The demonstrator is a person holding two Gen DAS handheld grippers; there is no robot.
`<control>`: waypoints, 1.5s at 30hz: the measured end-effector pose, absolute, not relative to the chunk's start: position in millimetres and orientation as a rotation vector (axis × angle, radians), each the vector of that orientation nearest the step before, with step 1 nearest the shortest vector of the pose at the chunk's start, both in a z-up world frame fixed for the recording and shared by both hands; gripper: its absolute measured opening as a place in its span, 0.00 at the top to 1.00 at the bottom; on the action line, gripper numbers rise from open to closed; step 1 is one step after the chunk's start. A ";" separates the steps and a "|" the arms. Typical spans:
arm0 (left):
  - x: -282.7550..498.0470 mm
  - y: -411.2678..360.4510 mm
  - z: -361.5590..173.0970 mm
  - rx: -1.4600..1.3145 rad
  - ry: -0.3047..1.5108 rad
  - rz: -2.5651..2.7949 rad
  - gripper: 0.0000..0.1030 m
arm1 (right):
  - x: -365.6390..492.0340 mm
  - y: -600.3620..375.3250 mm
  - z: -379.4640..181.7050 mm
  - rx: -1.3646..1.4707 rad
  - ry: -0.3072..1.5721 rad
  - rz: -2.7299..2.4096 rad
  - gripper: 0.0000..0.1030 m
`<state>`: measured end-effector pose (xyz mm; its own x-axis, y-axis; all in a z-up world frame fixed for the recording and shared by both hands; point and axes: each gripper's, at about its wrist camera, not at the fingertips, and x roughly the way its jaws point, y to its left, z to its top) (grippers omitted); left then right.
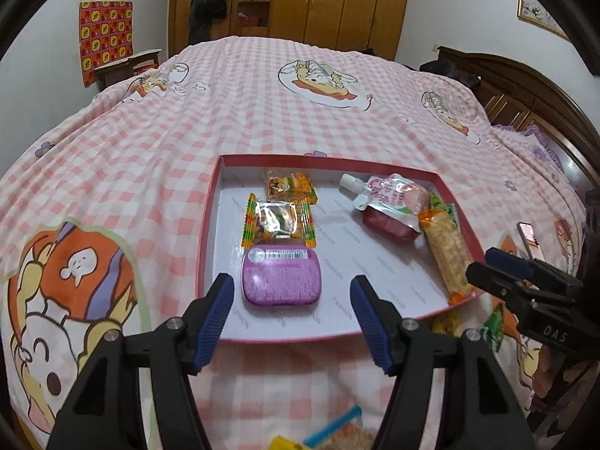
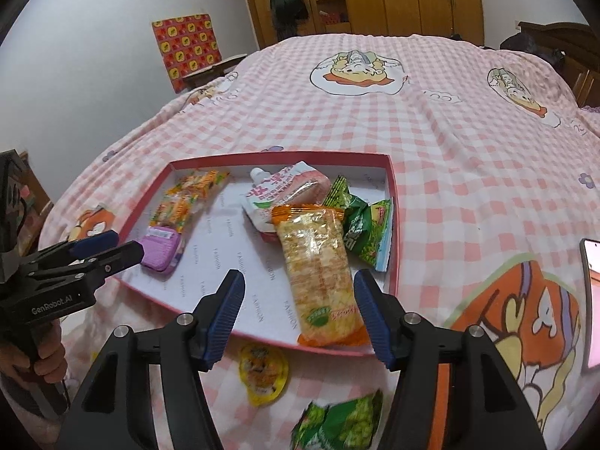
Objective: Organize snacks
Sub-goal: 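Move the left tool to a yellow candy pack while the right tool approaches the clear candy bag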
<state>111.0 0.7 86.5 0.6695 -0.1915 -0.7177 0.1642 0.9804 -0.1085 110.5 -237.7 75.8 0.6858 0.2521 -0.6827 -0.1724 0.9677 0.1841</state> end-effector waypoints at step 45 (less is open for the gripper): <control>24.9 28.4 45.7 0.005 0.936 -0.242 0.34 | 15.6 -202.4 60.6 0.078 0.820 0.349 0.40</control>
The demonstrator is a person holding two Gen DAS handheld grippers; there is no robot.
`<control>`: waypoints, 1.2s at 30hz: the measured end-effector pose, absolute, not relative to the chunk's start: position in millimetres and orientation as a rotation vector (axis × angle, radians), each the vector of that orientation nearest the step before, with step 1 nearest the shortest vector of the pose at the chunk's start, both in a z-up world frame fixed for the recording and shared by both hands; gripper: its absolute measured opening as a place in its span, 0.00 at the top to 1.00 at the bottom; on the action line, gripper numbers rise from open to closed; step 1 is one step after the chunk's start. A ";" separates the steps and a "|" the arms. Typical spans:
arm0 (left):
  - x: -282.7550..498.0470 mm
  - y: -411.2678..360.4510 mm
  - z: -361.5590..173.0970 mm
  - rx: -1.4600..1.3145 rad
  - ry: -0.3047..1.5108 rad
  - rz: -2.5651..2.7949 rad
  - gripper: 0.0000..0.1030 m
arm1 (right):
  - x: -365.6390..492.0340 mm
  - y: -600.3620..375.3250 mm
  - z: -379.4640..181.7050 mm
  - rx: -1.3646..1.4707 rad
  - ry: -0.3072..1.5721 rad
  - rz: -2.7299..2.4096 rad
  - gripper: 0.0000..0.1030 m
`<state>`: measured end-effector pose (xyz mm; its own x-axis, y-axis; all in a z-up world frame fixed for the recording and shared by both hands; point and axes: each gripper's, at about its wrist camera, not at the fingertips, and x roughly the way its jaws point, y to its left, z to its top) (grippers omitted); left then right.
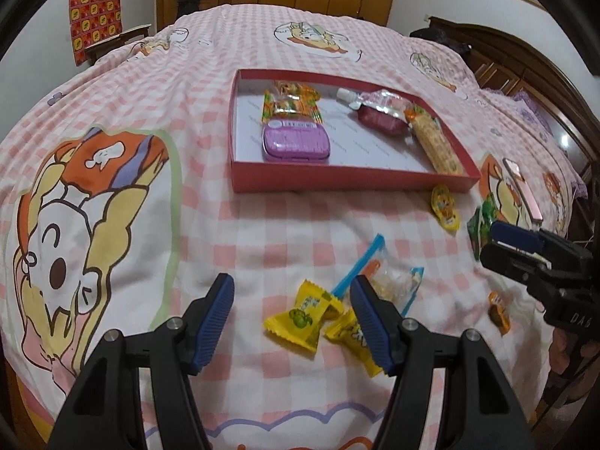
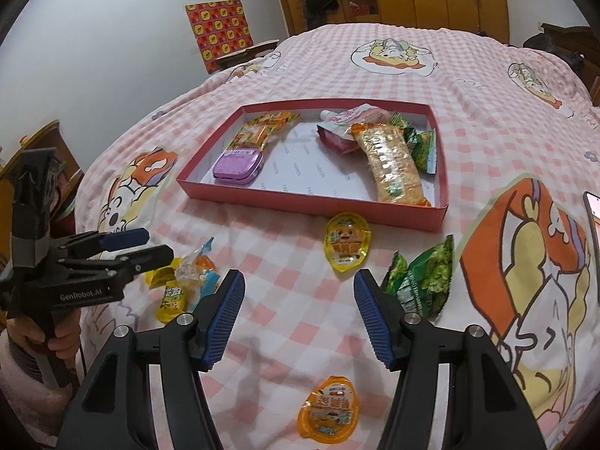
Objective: Organize snacks
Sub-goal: 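Move the left tool to a yellow candy pack while the right tool approaches the clear candy bag, then close the left tool on the yellow candy pack while the right tool grasps the clear candy bag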
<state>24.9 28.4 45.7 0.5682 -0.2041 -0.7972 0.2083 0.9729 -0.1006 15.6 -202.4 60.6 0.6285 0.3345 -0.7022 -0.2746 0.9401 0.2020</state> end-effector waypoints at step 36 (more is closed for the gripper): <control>18.3 53.6 42.5 -0.053 0.887 -0.240 0.70 | 19.6 -151.4 46.8 0.049 0.883 0.455 0.40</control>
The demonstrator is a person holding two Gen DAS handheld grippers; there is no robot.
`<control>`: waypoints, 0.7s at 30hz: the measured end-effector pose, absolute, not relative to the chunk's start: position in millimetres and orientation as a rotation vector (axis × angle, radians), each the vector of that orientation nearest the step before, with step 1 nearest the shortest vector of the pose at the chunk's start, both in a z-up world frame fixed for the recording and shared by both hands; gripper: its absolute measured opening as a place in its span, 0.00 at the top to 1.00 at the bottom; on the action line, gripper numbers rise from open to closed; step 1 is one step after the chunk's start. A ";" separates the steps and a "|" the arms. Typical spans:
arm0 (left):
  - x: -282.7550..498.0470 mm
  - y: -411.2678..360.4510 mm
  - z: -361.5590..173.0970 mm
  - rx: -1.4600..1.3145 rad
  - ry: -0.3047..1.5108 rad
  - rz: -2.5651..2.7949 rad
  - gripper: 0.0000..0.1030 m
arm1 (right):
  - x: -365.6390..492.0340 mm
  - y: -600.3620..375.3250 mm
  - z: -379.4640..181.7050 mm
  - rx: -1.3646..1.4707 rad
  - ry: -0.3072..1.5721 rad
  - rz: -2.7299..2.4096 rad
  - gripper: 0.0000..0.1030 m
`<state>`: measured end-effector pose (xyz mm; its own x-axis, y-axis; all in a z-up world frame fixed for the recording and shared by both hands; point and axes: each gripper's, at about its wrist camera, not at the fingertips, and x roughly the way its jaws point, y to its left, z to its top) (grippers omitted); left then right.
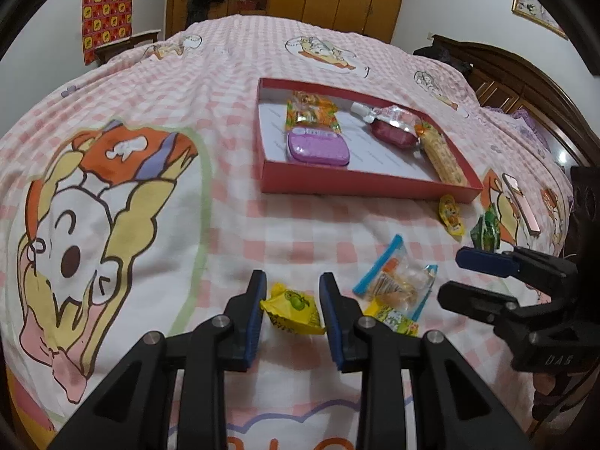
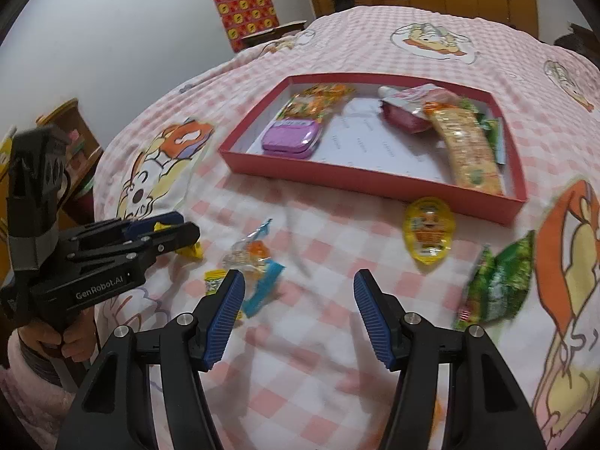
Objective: Organize snacks
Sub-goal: 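Close the left tool on the yellow candy pack while the right tool grasps the clear candy bag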
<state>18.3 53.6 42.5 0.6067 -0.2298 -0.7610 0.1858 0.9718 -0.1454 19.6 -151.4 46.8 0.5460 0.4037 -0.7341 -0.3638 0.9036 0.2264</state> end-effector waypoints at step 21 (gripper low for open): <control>13.2 56.4 24.7 -0.007 0.937 -0.238 0.62 | 35.4 -106.8 29.8 -0.001 0.923 0.514 0.47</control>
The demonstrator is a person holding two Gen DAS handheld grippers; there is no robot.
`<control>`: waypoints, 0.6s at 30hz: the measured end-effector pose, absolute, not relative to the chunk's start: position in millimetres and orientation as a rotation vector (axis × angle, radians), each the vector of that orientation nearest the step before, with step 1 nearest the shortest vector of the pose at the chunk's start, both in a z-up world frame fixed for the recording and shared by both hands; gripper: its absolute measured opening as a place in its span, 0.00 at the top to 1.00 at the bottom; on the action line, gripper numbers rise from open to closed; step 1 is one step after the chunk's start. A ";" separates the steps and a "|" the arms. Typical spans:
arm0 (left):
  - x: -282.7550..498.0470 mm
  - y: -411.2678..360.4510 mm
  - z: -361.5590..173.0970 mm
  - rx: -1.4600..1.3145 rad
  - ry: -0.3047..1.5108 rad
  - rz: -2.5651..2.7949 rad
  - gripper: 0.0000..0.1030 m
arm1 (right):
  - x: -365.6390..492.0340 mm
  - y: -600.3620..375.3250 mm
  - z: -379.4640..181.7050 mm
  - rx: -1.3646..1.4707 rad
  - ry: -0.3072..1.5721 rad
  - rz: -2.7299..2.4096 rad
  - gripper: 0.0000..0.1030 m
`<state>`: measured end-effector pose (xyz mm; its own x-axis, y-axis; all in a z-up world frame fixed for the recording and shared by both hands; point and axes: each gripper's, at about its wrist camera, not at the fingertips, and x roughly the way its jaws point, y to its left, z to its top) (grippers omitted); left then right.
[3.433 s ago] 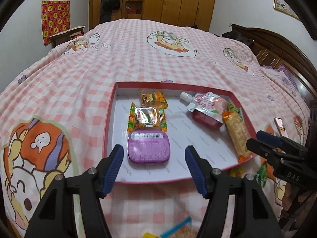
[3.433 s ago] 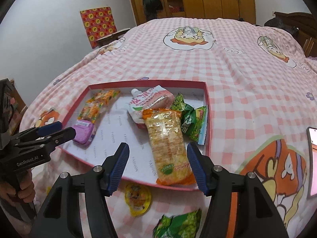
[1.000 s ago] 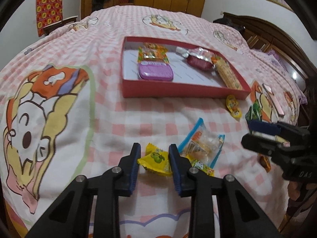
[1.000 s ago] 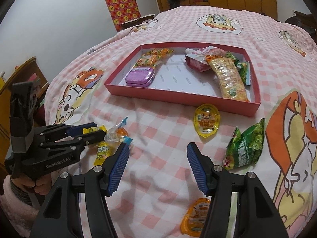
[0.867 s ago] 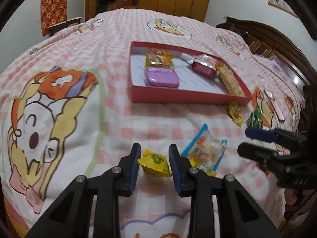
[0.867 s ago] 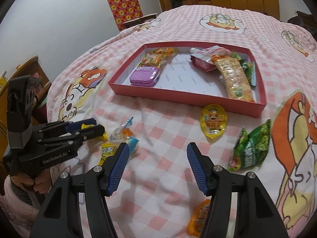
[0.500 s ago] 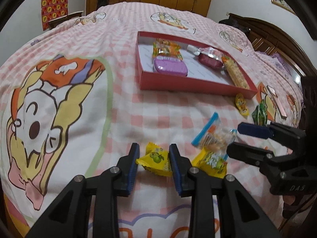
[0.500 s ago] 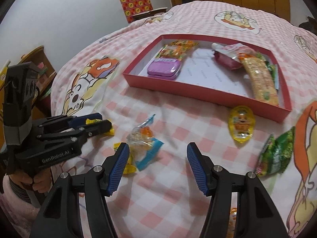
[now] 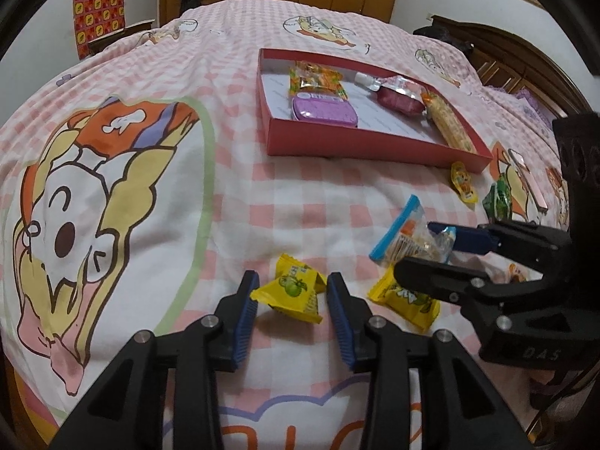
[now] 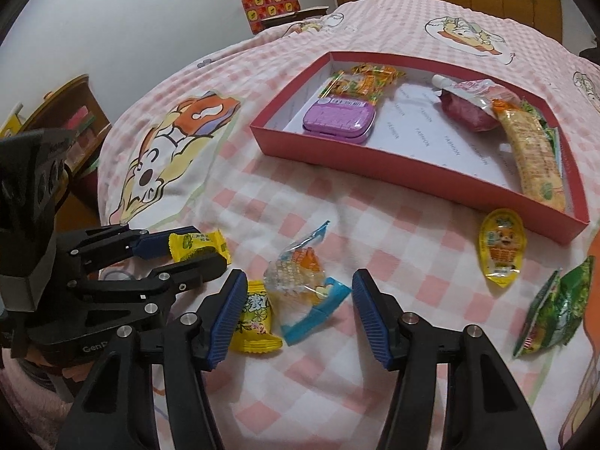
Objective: Organize snacks
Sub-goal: 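Close the left tool on the yellow candy pack while the right tool grasps the clear candy bag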
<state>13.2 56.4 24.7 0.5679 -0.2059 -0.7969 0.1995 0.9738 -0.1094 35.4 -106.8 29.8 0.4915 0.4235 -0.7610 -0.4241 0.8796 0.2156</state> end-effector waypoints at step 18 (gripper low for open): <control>9.4 56.8 51.3 -0.041 0.841 -0.252 0.77 | 31.3 -121.3 37.4 0.061 0.883 0.517 0.61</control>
